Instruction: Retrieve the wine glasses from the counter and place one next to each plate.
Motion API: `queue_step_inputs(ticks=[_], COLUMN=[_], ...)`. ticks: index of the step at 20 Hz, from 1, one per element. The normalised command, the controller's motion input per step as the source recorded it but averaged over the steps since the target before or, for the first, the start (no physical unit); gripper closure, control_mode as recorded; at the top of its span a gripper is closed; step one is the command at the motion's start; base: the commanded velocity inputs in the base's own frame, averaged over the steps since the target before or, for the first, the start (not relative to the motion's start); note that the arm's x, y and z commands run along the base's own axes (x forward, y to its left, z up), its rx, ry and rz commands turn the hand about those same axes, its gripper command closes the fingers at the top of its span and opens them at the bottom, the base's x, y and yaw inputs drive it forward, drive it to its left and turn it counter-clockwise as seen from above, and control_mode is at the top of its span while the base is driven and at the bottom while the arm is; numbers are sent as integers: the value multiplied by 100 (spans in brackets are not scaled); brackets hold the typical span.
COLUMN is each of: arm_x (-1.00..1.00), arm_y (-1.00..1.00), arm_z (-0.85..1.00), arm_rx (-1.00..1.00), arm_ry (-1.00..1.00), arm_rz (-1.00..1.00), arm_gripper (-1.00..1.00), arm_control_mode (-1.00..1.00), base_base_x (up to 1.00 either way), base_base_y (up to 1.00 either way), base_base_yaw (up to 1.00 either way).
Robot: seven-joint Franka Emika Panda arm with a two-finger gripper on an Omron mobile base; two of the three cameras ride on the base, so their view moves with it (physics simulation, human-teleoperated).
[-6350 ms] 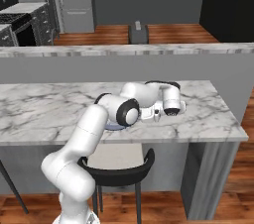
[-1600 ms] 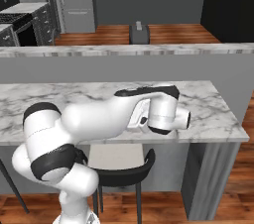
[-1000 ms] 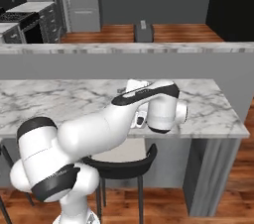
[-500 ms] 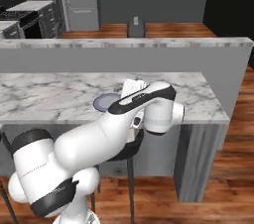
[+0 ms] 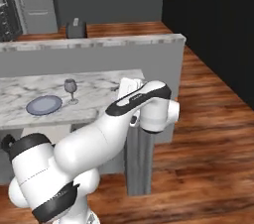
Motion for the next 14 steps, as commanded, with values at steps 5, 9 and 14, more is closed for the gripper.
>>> queue_step_inputs(ticks=[5, 9, 14], arm_x=[0, 0, 0], arm_y=[0, 0, 0], arm_z=[0, 0, 0], arm_rx=[0, 0, 0], arm_ry=[0, 0, 0], arm_rz=[0, 0, 0], arm_gripper=[-100, -100, -100], arm_control_mode=[100, 100, 100], base_base_x=[3, 16, 35], base_base_y=[-100, -100, -100], base_base_yaw=[-36, -25, -10])
